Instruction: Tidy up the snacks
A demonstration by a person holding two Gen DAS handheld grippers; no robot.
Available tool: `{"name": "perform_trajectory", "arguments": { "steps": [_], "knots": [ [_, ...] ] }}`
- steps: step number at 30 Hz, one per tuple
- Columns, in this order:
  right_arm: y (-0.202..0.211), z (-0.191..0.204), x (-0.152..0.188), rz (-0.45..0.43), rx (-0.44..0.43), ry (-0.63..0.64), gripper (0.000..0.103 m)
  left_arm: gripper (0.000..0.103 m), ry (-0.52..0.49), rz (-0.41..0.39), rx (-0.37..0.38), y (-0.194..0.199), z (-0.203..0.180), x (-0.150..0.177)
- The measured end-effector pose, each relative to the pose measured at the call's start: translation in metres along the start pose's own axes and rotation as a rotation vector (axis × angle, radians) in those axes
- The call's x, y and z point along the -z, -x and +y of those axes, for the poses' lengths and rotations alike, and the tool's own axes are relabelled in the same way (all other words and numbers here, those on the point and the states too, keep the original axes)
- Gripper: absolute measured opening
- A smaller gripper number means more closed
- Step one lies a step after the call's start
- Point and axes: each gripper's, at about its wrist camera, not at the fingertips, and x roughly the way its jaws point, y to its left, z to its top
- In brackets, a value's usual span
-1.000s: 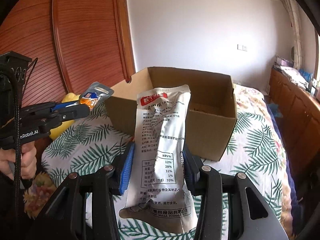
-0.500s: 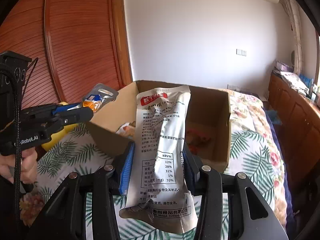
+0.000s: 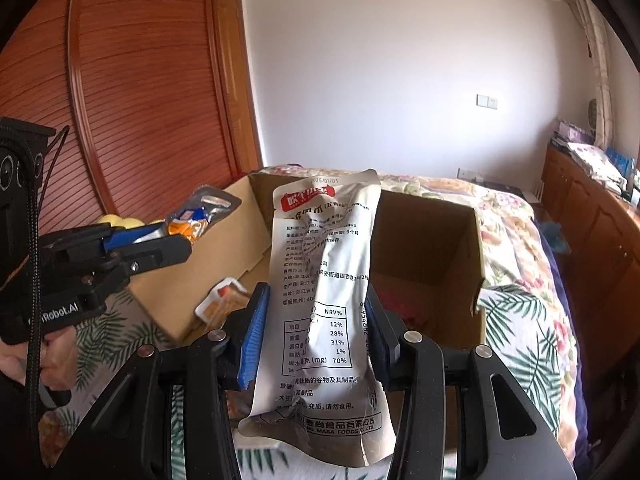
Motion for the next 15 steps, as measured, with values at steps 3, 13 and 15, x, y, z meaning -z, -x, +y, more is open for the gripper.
{"name": "perform_trajectory", "arguments": {
  "steps": [3, 13, 15],
  "knots": [
    [-0.009, -0.001, -0.002, 0.010, 0.005, 0.001, 0.045, 0.023, 0.005, 0.011, -0.003, -0.010, 0.003, 0.000],
    [-0.029, 0.000, 0.005, 0.055, 0.026, 0.014, 0.052, 0.024, 0.014, 0.054, -0.034, -0.036, 0.004, 0.006],
    [-0.033, -0.003, 0.006, 0.061, 0.033, 0.008, 0.052, 0.023, 0.014, 0.059, -0.036, -0.038, 0.003, 0.006]
  ]
}}
